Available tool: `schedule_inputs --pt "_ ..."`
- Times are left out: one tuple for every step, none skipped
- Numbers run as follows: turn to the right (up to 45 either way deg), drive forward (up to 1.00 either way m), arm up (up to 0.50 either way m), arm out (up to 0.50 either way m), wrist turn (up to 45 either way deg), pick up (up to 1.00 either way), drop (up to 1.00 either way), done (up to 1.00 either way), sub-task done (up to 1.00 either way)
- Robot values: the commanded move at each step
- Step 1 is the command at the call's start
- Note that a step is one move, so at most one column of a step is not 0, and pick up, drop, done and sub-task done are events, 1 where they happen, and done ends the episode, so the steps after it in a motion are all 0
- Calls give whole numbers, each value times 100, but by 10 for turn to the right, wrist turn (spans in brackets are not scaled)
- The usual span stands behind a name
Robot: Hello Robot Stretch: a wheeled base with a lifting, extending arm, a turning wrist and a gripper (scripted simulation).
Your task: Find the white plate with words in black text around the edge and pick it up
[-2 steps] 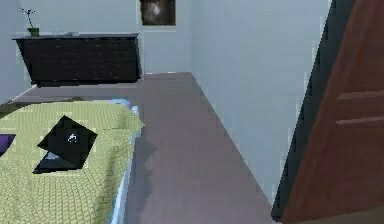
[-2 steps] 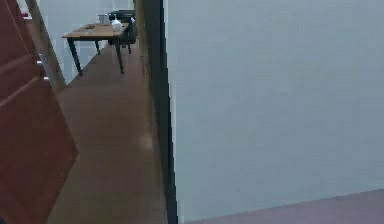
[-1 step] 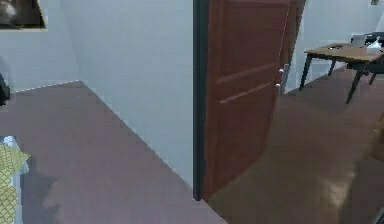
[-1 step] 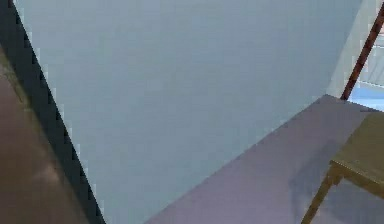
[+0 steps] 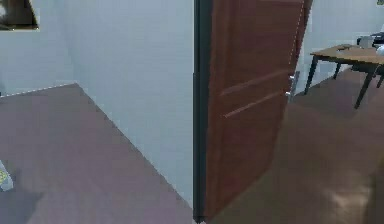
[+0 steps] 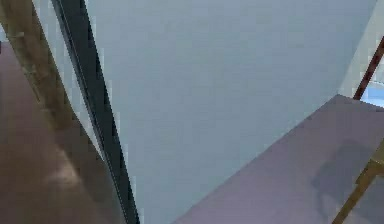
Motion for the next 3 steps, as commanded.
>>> schedule_inputs --pt "150 0 0 0 0 0 0 0 0" --pt "0 50 0 0 0 0 0 0 0" --pt "330 0 0 0 0 0 0 0 0"
